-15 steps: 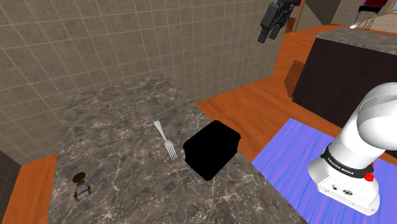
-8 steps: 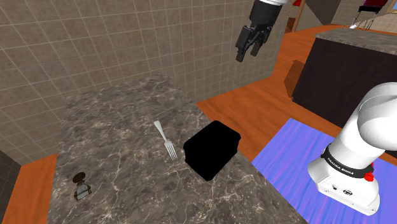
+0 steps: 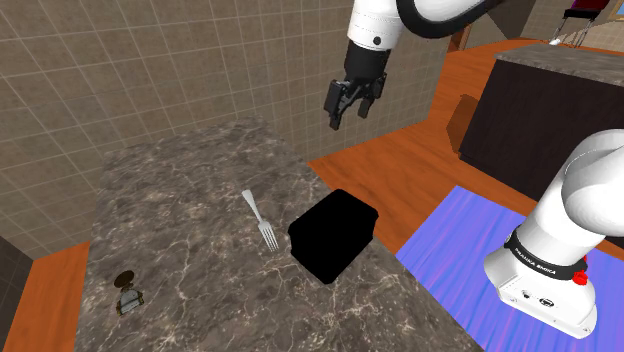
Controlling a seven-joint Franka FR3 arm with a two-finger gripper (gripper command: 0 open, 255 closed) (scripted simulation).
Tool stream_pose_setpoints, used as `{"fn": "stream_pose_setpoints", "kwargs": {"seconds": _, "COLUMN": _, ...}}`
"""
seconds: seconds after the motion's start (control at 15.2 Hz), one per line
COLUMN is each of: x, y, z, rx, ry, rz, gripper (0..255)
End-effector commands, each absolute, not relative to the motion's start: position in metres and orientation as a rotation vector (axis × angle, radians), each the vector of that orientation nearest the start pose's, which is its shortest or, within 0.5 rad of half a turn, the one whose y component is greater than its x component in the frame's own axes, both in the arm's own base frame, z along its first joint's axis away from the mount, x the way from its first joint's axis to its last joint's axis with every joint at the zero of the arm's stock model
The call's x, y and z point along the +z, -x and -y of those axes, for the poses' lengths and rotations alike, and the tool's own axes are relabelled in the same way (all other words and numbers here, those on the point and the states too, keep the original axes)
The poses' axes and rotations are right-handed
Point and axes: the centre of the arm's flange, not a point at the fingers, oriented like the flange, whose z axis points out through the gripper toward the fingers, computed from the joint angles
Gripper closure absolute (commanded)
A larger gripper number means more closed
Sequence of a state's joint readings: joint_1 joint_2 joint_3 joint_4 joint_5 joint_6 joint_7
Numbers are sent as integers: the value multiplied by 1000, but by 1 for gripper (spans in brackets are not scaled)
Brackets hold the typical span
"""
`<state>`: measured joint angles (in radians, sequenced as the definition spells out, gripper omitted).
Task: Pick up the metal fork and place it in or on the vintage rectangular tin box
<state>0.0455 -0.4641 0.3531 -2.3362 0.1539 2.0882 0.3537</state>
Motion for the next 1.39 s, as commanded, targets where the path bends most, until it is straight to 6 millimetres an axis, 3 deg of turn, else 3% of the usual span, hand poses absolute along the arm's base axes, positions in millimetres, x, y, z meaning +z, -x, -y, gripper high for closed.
{"fn": "stream_pose_setpoints", "kwargs": {"seconds": 0.0, "x": 503, "y": -403, "z": -212, "rx": -285, "ry": 3078, "rz": -82, "gripper": 0}}
{"fn": "stream_pose_setpoints", "kwargs": {"seconds": 1.32, "x": 351, "y": -507, "z": -416, "rx": -228, "ry": 3144, "rz": -302, "gripper": 0}}
